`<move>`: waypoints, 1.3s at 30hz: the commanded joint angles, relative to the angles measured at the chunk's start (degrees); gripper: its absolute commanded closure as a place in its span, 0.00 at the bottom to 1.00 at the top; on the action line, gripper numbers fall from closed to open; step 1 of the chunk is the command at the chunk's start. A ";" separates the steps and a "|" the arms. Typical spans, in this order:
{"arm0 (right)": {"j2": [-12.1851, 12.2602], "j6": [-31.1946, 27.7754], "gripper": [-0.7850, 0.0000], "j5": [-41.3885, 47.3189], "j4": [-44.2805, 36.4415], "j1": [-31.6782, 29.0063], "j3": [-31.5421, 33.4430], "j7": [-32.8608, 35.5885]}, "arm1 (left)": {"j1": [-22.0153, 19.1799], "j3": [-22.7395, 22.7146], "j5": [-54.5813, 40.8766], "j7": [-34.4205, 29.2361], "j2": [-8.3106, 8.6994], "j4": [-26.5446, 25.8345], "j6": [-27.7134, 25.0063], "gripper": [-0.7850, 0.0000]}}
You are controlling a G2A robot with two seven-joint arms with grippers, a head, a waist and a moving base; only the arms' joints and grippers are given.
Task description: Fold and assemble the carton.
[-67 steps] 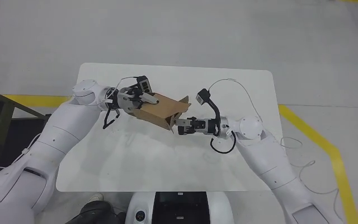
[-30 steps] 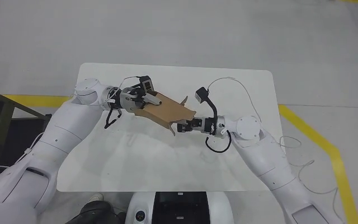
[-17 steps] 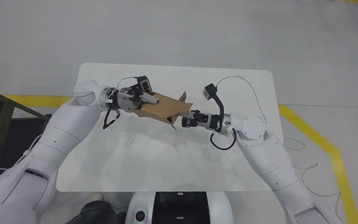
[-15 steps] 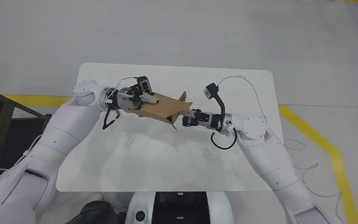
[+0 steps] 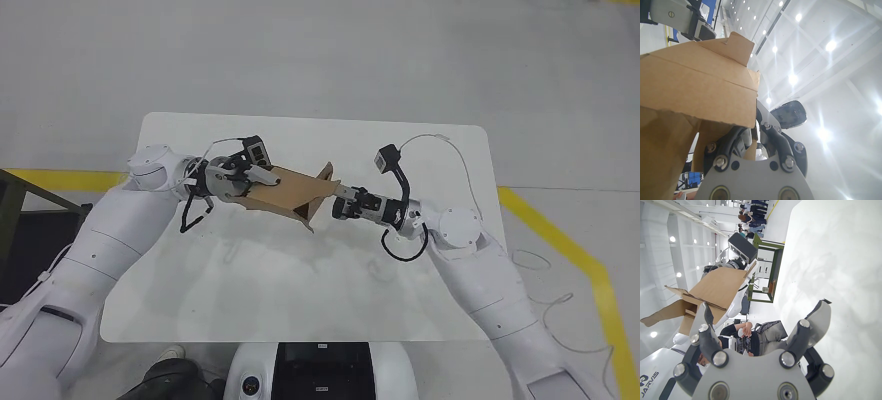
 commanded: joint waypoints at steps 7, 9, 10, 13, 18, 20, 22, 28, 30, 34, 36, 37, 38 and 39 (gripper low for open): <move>-0.27 -0.21 0.00 -0.39 -0.26 0.42 -1.24 0.47 | 0.07 -0.12 -0.41 0.00 0.21 0.13 -0.19 1.00; -0.33 -0.22 0.00 -0.65 -0.51 0.48 -1.54 0.43 | -0.01 -0.02 -0.29 0.00 0.18 0.25 -0.34 1.00; -0.37 -0.20 0.00 -0.66 -0.63 0.48 -1.70 0.45 | -0.05 0.04 -0.30 0.00 0.15 0.28 -0.37 1.00; -0.45 -0.05 0.00 -1.03 -0.81 0.60 -2.09 0.32 | -0.20 0.23 -0.27 0.00 0.06 0.45 -0.42 1.00; -0.54 -0.23 0.00 -1.63 -1.08 0.64 -2.43 -0.12 | -0.51 0.32 -0.10 0.00 -0.09 0.91 -0.56 1.00; -0.54 -0.37 0.00 -1.74 -1.18 0.49 -2.46 -0.25 | -0.59 0.25 -0.26 0.00 -0.14 1.33 -0.58 1.00; -0.51 -0.51 0.00 -1.89 -1.31 0.32 -2.39 -0.24 | -0.63 0.17 -0.49 0.00 -0.20 1.65 -0.63 1.00; -0.42 -0.33 0.00 -2.20 -1.62 -0.07 -2.30 -0.10 | -0.46 -0.12 -0.92 0.00 -0.33 2.05 -0.85 1.00; -0.47 -0.31 0.00 -2.33 -1.81 -0.05 -2.53 -0.05 | -0.43 -0.17 -0.87 0.00 -0.36 2.03 -0.83 1.00; -0.59 -0.20 0.00 -2.61 -2.00 0.18 -3.03 -0.10 | -0.35 -0.14 -0.52 0.00 -0.43 1.71 -0.76 1.00; -0.64 -0.15 0.00 -2.86 -2.03 0.30 -3.22 -0.23 | -0.36 -0.12 -0.33 0.00 -0.46 1.63 -0.70 1.00; -0.67 -0.11 0.00 -2.89 -2.04 0.33 -3.32 -0.28 | -0.35 -0.07 -0.28 0.00 -0.49 1.59 -0.56 1.00; -0.69 -0.12 0.00 -2.96 -2.07 0.40 -3.40 -0.28 | -0.37 -0.07 -0.26 0.00 -0.51 1.59 -0.53 1.00; -0.71 -0.11 0.00 -3.06 -2.06 0.44 -3.46 -0.38 | -0.37 -0.06 -0.24 0.00 -0.54 1.59 -0.54 1.00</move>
